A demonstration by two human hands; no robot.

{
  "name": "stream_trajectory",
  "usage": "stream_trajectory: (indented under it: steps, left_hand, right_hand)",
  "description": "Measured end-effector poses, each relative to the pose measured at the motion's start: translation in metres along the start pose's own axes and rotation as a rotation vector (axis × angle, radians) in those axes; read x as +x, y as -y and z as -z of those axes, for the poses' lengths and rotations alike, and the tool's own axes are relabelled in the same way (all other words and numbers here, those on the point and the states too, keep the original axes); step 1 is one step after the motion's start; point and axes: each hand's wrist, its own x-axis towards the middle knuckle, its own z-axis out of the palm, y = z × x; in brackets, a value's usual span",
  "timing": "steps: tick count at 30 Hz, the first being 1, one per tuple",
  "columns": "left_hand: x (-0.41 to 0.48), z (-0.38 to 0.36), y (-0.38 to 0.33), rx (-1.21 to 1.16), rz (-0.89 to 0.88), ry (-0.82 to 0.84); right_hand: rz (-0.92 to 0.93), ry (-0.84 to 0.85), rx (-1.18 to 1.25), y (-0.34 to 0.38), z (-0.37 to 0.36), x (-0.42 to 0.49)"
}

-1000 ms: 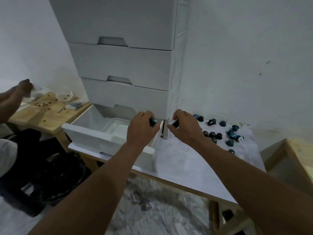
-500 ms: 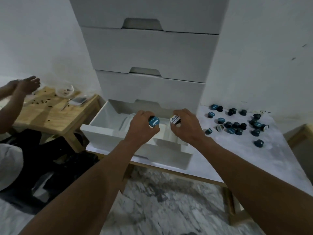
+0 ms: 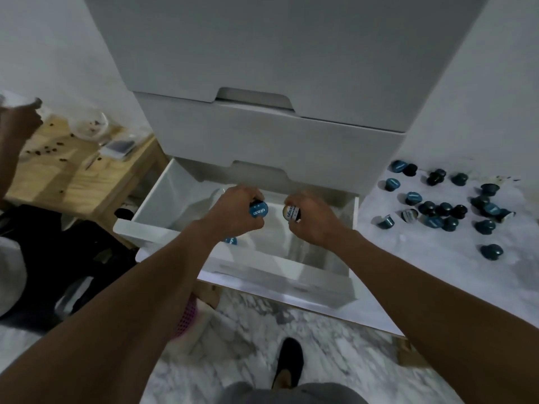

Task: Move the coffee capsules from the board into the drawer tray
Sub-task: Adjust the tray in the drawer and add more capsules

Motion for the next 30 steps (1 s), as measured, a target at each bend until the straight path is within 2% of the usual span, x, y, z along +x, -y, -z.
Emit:
stream_trajectory:
  steps: [7, 14, 24, 30]
  left_hand:
    - [0.024, -0.011, 0.028, 0.112, -0.064, 0.238]
    - [0.041, -0.019, 0.058, 0.117, -0.113, 0.443]
    - [0.055, -0.037, 0.079, 0.133, -0.271, 0.593]
    - [0.059, -0.037, 0.085, 0.064, -0.245, 0.618]
  right_hand:
    - [-0.028, 0.227, -0.026, -0.009, -0.028, 0.022]
    - [-0.085, 0.316, -0.008, 0.002, -0.053, 0.034]
    - [-0.244, 0.331, 0.002, 0.009, -0.066, 0.030]
    - [-0.313, 0.308, 0.083, 0.010, -0.065, 0.030]
